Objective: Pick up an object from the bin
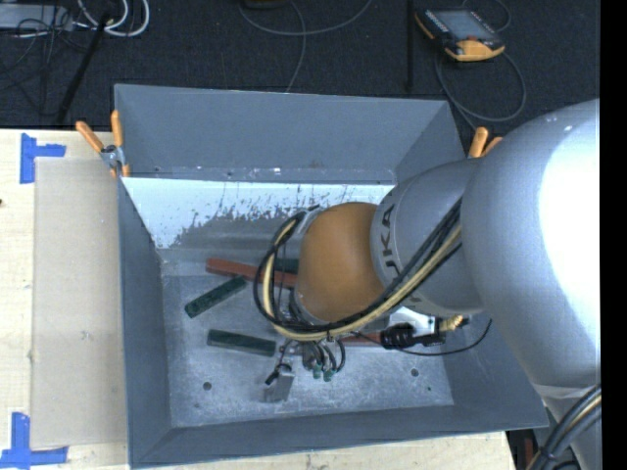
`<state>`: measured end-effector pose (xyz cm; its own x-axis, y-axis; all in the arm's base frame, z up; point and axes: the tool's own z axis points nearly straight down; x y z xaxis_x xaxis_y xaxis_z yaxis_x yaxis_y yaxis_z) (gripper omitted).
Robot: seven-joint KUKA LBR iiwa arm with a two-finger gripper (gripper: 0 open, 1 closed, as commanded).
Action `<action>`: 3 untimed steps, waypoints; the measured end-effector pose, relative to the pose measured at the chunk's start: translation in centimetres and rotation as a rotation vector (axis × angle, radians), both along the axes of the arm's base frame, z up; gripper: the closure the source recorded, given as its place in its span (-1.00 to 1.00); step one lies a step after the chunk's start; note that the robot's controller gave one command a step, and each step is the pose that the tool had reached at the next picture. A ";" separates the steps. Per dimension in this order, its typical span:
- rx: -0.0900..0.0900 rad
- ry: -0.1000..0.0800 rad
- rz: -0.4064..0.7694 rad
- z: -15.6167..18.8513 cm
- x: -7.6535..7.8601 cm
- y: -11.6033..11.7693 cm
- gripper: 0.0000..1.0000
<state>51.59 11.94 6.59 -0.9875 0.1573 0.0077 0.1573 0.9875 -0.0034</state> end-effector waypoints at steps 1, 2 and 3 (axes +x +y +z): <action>0.002 -0.005 -0.003 0.3 0.1 0.0 1.00; 0.002 -0.005 -0.005 0.3 0.1 0.0 -1.00; 0.004 -0.023 -0.017 10.4 10.0 -0.2 -1.00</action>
Offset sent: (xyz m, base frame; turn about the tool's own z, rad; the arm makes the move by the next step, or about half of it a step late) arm 0.0000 0.0000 0.0000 0.0000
